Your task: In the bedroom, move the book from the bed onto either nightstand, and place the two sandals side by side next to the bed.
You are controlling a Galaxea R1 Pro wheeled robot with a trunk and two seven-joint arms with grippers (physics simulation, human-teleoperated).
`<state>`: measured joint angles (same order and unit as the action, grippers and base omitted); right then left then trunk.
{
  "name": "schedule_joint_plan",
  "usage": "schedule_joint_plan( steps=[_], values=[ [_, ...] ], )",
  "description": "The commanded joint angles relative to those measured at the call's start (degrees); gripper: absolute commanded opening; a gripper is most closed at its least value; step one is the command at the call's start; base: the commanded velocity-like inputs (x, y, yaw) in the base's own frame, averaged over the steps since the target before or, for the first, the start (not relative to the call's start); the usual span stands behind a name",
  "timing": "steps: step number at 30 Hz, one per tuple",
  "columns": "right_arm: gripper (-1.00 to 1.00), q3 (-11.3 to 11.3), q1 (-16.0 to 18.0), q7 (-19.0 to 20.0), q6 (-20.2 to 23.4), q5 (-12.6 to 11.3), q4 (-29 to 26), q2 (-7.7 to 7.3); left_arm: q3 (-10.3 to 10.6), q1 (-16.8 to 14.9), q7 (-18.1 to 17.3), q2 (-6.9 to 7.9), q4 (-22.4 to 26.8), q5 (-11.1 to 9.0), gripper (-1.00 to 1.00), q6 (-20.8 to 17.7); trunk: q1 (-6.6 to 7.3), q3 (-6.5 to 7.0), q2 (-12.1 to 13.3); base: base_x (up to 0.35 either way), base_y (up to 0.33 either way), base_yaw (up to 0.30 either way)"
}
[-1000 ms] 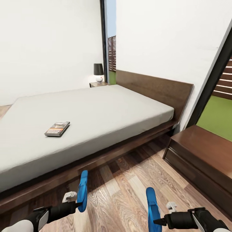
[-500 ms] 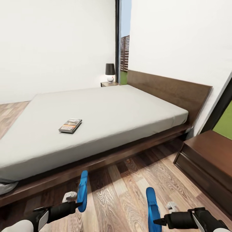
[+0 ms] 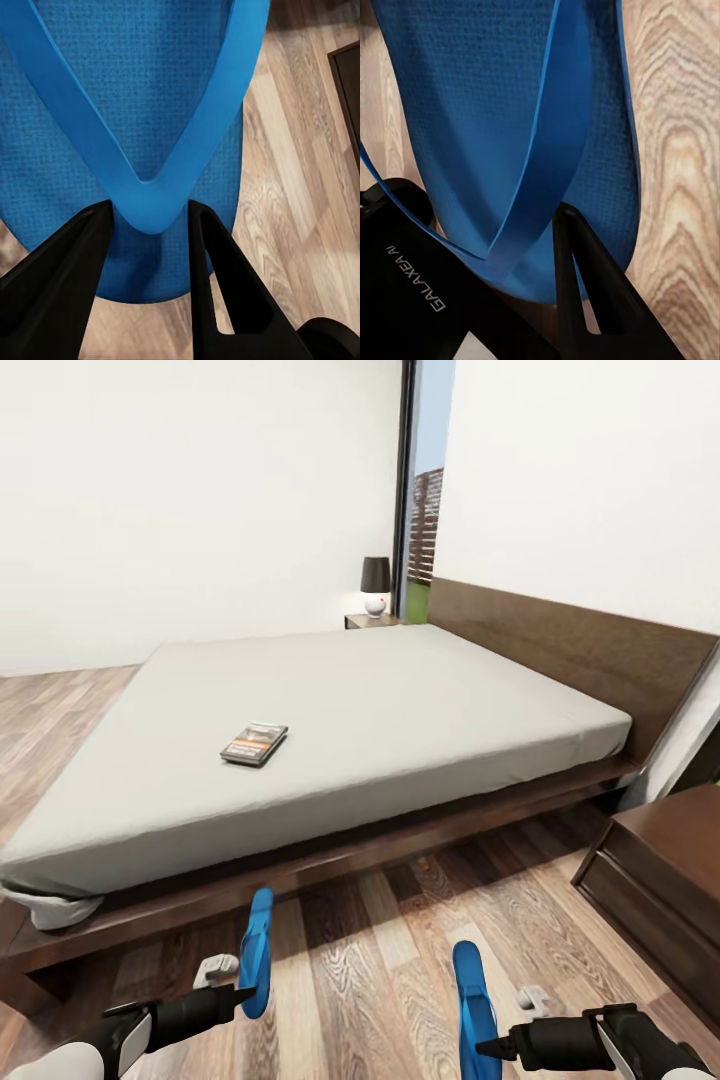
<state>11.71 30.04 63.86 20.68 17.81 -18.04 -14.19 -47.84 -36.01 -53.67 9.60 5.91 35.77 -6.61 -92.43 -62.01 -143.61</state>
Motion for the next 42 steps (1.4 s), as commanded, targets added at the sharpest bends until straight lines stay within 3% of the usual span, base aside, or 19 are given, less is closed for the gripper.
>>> schedule_joint_plan(
  steps=[1,8,42],
  values=[
    [-1.0,0.51,0.02,0.55,0.77,0.3,-0.06,0.04,-0.5,-0.03,-0.29,-0.02,0.07,0.27,-1.0,-0.6,0.01,-0.05,-0.02,0.0,0.0,0.027],
    [-1.0,0.51,0.02,0.49,0.77,0.3,-0.04,0.04,-0.5,-0.03,-0.29,-0.02,0.07,0.27,-1.0,-0.6,0.01,-0.05,-0.02,0.0,0.0,0.114],
    [-1.0,0.55,0.02,0.74,0.78,0.3,-0.06,0.04,-0.5,-0.03,-0.29,-0.02,0.07,0.27,-1.0,-0.6,0.01,-0.05,-0.02,0.0,0.0,0.259]
  ],
)
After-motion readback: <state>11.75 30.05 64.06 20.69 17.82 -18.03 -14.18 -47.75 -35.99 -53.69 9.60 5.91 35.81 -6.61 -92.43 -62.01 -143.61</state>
